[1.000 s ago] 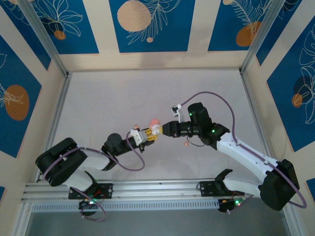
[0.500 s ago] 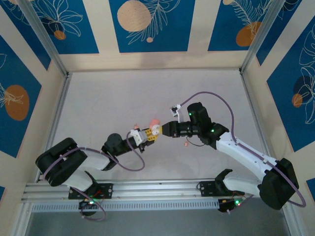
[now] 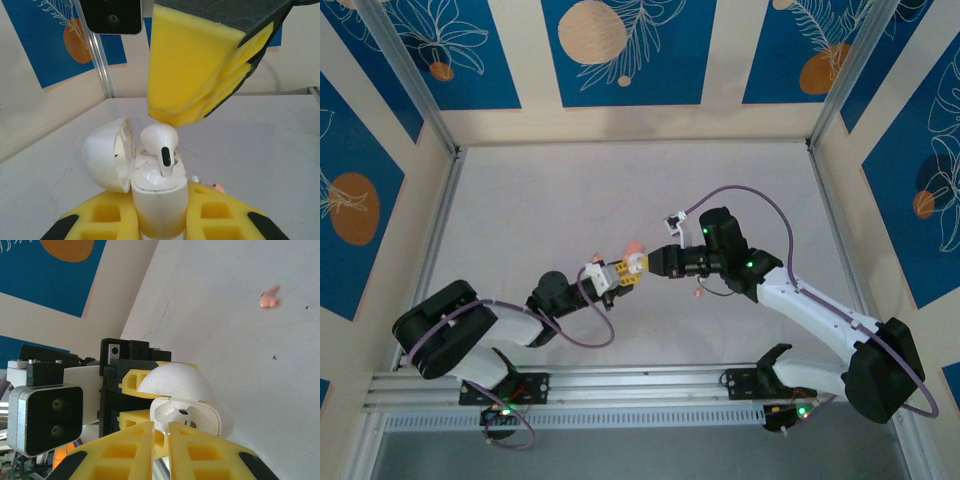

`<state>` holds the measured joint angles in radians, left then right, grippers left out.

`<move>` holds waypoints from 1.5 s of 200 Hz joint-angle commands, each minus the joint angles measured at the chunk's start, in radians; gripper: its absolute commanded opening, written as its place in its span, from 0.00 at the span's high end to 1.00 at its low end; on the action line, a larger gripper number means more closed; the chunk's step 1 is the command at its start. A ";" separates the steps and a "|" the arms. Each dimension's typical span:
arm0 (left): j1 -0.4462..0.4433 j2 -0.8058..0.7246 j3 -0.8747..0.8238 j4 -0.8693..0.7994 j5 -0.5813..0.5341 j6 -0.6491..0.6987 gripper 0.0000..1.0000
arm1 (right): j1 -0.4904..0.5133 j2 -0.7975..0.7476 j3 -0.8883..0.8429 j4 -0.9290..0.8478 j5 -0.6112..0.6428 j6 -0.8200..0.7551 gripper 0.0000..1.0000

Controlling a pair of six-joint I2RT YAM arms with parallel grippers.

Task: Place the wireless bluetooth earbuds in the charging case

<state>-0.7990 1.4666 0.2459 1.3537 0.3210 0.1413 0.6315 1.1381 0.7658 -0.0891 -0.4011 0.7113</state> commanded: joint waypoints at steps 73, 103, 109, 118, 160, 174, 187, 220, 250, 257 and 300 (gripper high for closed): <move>-0.024 -0.023 0.018 0.051 0.024 0.023 0.85 | 0.002 0.028 0.017 0.030 -0.034 -0.001 0.83; -0.026 -0.023 0.018 0.053 0.025 0.024 0.85 | 0.002 0.029 0.017 0.033 -0.036 -0.003 0.82; -0.025 -0.023 0.018 0.052 0.025 0.024 0.85 | 0.002 0.028 0.017 0.034 -0.034 -0.004 0.82; -0.026 -0.023 0.018 0.053 0.025 0.024 0.85 | 0.002 0.028 0.017 0.034 -0.031 -0.004 0.81; -0.027 -0.025 0.018 0.053 0.025 0.023 0.85 | 0.003 0.032 0.019 0.032 -0.032 -0.004 0.78; -0.027 -0.026 0.019 0.052 0.025 0.024 0.85 | 0.004 0.034 0.019 0.033 -0.036 -0.005 0.78; -0.027 -0.028 0.018 0.051 0.023 0.025 0.85 | 0.004 0.034 0.019 0.034 -0.039 -0.007 0.78; -0.029 -0.028 0.019 0.047 0.021 0.027 0.85 | 0.007 0.034 0.019 0.044 -0.059 -0.015 0.79; -0.028 -0.026 0.018 0.045 0.020 0.026 0.85 | 0.009 0.037 0.021 0.056 -0.078 -0.025 0.79; -0.028 -0.027 0.018 0.045 0.020 0.028 0.85 | 0.010 0.040 0.022 0.055 -0.081 -0.027 0.79; -0.031 -0.029 0.016 0.044 0.015 0.029 0.85 | 0.010 0.028 0.042 0.001 -0.058 -0.061 0.79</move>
<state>-0.8143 1.4601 0.2459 1.3514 0.3214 0.1463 0.6357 1.1736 0.7666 -0.0441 -0.4530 0.6983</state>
